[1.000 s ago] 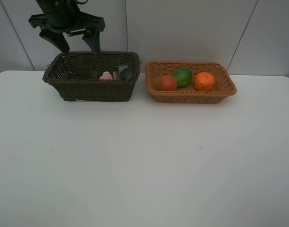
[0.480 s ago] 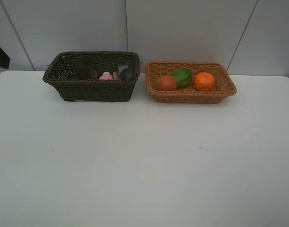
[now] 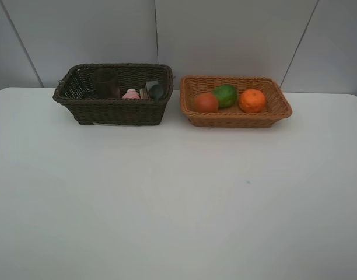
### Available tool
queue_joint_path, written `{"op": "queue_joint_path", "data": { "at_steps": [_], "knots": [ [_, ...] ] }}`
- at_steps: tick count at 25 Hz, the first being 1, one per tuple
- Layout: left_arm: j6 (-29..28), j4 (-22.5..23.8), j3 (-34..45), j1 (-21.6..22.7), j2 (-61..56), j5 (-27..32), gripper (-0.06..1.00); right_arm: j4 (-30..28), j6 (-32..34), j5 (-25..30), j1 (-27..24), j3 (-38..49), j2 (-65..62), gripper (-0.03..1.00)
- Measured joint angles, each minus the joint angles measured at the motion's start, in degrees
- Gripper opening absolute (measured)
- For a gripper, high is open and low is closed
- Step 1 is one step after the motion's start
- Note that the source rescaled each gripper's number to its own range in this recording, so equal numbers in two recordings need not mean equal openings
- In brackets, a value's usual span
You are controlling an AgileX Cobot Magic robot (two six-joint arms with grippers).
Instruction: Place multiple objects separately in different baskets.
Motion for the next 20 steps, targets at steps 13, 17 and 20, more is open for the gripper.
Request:
{"op": "queue_joint_path", "data": {
  "at_steps": [13,17,20],
  "knots": [
    [3.9,-0.8,11.4,0.0,-15.5,4.4,1.00,0.0,0.0,0.0,0.0,0.0,0.0,0.82],
    [3.9,-0.9,12.9,0.0,-18.9,5.8,1.00,0.0,0.0,0.0,0.0,0.0,0.0,0.82],
    [4.0,-1.4,13.3,0.0,-22.1,6.0,1.00,0.0,0.0,0.0,0.0,0.0,0.0,0.82]
  ]
}}
